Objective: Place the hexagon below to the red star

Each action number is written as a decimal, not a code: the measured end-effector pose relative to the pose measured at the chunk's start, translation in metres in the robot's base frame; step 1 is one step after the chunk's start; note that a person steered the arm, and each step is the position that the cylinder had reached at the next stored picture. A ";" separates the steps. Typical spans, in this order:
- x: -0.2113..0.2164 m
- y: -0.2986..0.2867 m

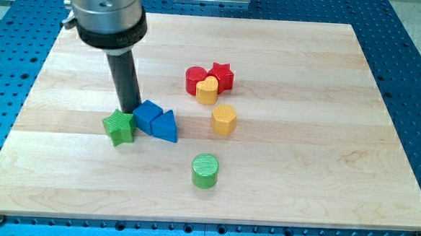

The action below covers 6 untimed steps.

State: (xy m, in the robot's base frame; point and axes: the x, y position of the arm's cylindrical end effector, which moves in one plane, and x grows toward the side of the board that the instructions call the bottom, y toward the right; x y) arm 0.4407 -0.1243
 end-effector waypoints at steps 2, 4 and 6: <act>-0.011 0.065; 0.074 0.128; 0.008 0.154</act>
